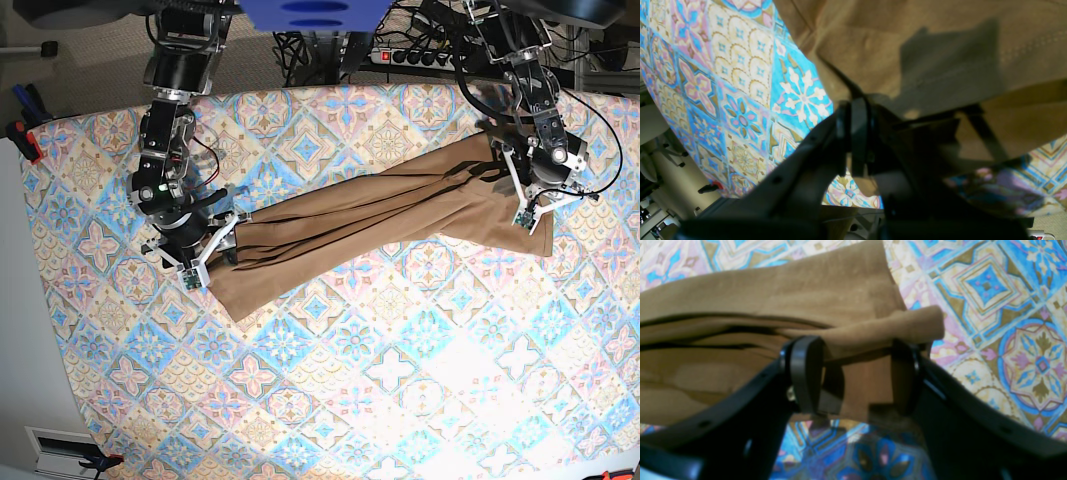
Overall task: Layout the t-shirt on the table in an organized manner, then fold the t-shirt properly
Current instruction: 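Hold both strip ends and shift the right gripper along the strip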
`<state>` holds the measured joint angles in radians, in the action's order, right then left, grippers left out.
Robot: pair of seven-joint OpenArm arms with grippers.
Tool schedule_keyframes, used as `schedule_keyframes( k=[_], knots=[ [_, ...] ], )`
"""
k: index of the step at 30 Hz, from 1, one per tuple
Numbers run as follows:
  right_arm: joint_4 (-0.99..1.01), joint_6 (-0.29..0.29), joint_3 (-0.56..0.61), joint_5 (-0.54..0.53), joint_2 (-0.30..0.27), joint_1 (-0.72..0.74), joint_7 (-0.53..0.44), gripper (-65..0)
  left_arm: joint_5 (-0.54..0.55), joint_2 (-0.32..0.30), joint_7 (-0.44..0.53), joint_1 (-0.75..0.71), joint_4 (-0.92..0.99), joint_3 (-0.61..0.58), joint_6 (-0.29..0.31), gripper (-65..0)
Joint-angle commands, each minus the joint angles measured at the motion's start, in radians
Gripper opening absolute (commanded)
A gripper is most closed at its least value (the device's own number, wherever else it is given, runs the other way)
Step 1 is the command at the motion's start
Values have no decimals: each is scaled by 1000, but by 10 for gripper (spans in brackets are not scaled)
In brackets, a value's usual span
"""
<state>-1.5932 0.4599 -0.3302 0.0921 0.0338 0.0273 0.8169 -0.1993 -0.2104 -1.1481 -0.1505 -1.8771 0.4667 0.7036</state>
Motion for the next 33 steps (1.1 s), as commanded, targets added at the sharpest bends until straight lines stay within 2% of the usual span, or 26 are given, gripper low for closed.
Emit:
schedule_keyframes(
  k=[1, 7, 12, 18, 22, 33],
  knots=[
    [-42, 1, 1, -12, -1, 27, -23, -333, -9, -11, 4, 9, -14, 4, -5, -650],
    [-98, 1, 12, -12, -1, 47, -21, -333, -15, 7, 4, 15, -14, 4, -5, -650],
    [-49, 1, 47, -12, -2, 47, -29, -333, -18, 22, 7, 15, -14, 4, -5, -650],
    [29, 1, 41, -13, -2, 47, -37, -333, -18, 22, 9, 16, -14, 2, -5, -650],
    [57, 1, 41, -13, -2, 47, -83, -333, -18, 21, 9, 16, -14, 4, -5, -650],
    [84, 1, 39, -13, -4, 47, -89, -333, -18, 21, 9, 16, -14, 4, -5, -650]
  ],
)
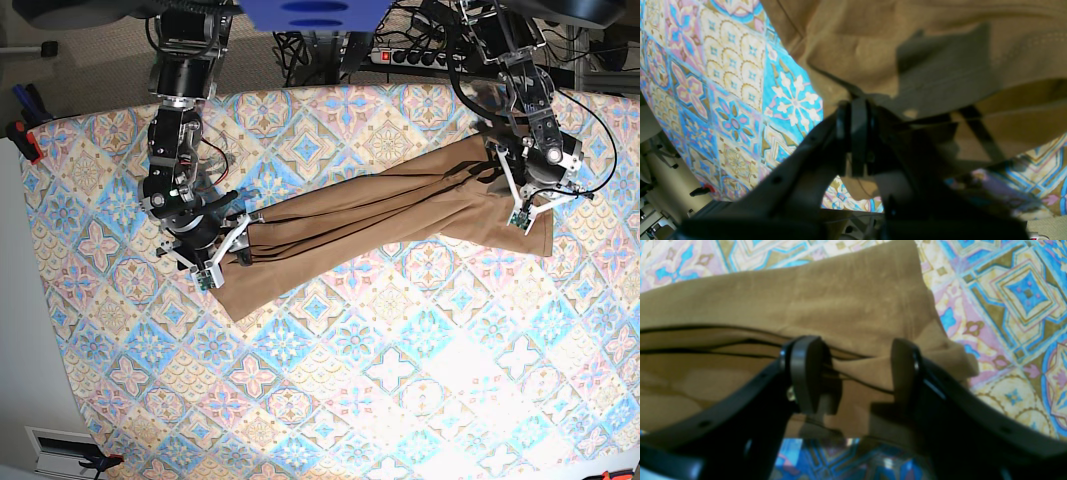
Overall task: Layout the t-shirt on the table in an organized manner, then fold the t-shirt properly
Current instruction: 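Hold both strip ends and shift the right gripper along the strip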
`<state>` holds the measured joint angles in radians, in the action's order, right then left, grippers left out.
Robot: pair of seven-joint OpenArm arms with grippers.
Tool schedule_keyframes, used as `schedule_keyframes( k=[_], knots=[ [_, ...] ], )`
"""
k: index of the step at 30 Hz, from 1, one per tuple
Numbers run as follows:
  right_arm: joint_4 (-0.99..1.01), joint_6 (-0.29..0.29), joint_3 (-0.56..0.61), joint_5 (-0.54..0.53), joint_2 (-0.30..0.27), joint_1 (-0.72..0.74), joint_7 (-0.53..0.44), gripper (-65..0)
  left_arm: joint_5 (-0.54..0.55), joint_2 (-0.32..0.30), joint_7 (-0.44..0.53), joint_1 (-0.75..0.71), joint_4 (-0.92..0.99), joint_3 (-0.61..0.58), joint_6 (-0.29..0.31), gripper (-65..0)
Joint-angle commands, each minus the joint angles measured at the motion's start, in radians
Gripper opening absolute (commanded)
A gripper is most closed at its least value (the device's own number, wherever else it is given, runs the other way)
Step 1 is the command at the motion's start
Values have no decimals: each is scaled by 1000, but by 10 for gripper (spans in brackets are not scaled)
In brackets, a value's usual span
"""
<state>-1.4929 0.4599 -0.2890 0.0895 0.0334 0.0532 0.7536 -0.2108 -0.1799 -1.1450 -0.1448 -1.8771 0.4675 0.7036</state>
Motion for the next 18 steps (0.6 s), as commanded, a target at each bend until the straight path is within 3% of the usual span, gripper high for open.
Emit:
schedule_keyframes(
  k=[1, 11, 18],
  knots=[
    [-16, 1, -2, -10, -3, 21, -27, -333, -6, -10, 6, 11, -14, 3, -5, -650],
    [-16, 1, -66, -12, -7, 23, -27, -333, -6, -10, 3, 11, -14, 3, -5, -650],
    [-16, 1, -68, -12, -7, 112, -27, -333, -6, -10, 3, 11, -14, 3, -5, -650]
  ],
)
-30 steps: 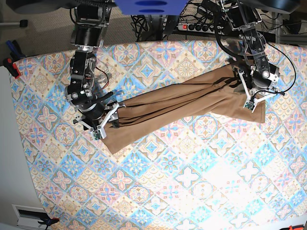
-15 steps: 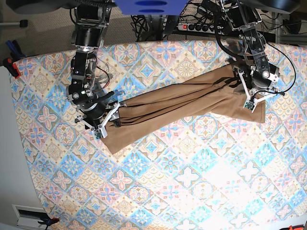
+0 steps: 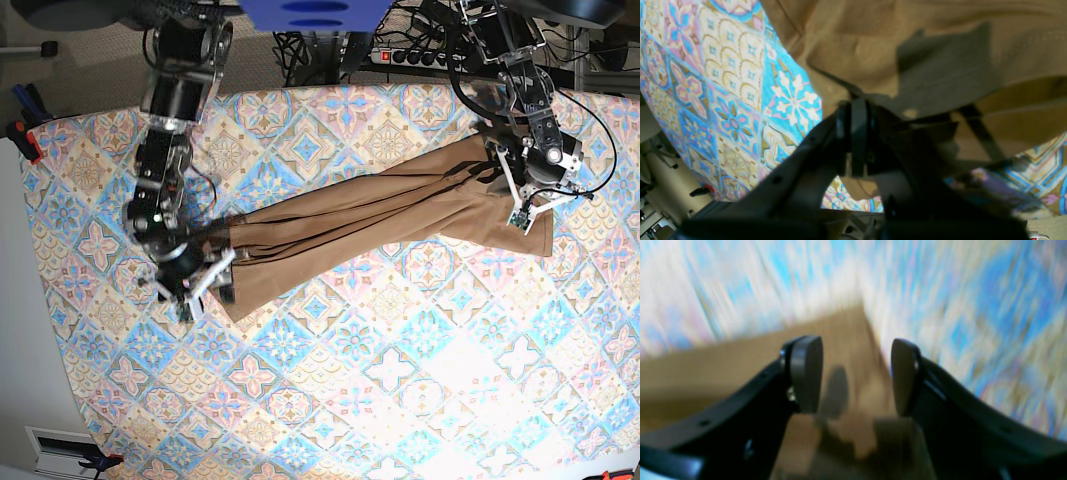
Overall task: Layout the t-shirt on the table in an organized manner, then fold the t-shirt properly
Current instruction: 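Hold both strip ends and shift the right gripper along the strip, then pull the strip end with the right gripper away from the left gripper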
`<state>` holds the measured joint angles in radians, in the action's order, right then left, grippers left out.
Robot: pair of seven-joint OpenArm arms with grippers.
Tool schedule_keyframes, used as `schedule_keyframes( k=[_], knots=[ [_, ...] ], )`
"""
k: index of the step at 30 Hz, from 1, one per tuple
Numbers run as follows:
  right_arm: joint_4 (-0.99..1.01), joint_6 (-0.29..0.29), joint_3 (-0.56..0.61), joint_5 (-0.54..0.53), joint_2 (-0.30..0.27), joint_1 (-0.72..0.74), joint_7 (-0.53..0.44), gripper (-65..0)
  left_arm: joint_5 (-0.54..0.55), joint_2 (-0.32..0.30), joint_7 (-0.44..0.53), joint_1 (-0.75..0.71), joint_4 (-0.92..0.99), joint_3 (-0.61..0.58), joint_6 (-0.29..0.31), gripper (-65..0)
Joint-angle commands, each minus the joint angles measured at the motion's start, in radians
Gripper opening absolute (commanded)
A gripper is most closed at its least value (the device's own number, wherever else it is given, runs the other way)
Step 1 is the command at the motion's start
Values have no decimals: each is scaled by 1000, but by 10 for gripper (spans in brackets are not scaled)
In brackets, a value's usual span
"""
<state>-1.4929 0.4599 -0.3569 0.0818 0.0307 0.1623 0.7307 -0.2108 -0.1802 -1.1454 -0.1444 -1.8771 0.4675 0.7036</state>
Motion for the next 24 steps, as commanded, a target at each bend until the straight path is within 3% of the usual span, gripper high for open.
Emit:
schedule_keyframes(
  k=[1, 24],
  knots=[
    [-16, 1, 0, -4, -4, 3, -4, -333, -6, -9, 2, 9, -14, 3, -5, -650],
    [-22, 1, 8, -3, -4, 0, -4, -333, -6, -9, 2, 9, -14, 3, -5, -650]
  ],
)
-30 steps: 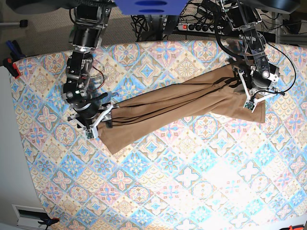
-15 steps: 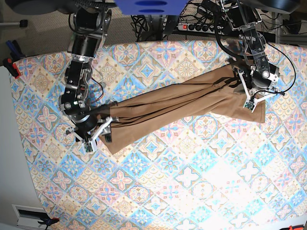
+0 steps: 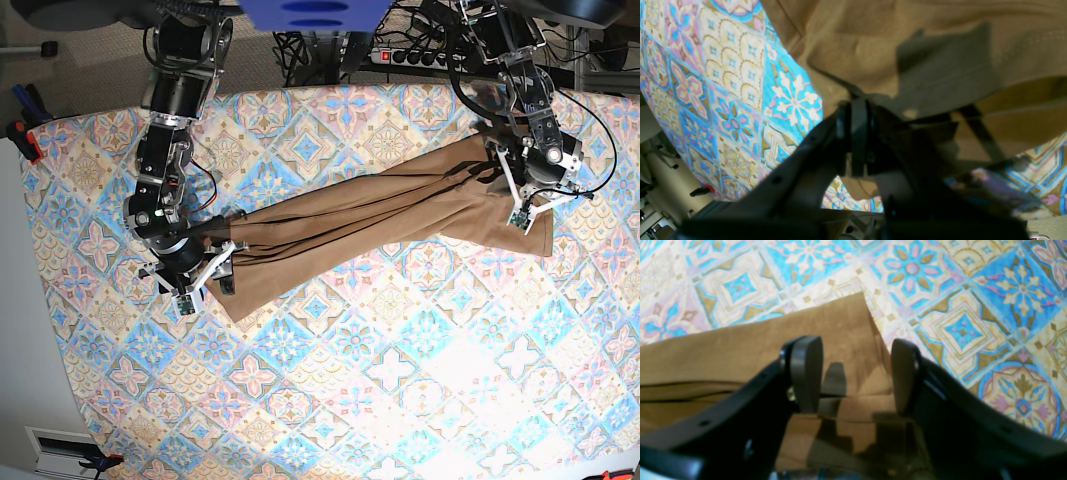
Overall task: Layout the t-shirt on the table in an organized manner, then fold the t-shirt properly
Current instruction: 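Pull the strip end with the right gripper away from the left gripper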
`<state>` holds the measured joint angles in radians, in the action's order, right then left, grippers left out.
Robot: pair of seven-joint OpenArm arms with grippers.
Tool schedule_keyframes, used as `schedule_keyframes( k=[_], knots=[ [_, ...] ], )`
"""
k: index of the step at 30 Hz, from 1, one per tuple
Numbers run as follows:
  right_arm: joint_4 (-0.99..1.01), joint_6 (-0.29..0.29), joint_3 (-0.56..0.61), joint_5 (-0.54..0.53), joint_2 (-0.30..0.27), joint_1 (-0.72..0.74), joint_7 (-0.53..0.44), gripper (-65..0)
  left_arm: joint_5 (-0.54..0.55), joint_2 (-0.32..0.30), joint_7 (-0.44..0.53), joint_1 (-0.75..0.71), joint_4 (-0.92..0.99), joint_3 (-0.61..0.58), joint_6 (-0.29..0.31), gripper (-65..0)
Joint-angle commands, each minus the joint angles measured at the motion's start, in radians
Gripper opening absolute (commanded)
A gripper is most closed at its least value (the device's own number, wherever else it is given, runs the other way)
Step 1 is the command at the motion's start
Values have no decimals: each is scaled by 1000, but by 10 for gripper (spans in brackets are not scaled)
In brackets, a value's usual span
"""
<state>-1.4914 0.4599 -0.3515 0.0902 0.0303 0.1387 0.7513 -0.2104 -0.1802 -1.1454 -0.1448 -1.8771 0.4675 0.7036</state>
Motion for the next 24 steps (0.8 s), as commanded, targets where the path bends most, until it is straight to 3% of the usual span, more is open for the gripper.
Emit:
schedule_keyframes(
  k=[1, 24],
  knots=[
    [-24, 1, 2, -11, -3, 23, -25, -333, -7, -9, 2, 9, -14, 3, -5, -650],
    [39, 1, -5, -13, -31, -35, -68, -333, -7, -9, 2, 4, -14, 3, -5, -650]
  ],
)
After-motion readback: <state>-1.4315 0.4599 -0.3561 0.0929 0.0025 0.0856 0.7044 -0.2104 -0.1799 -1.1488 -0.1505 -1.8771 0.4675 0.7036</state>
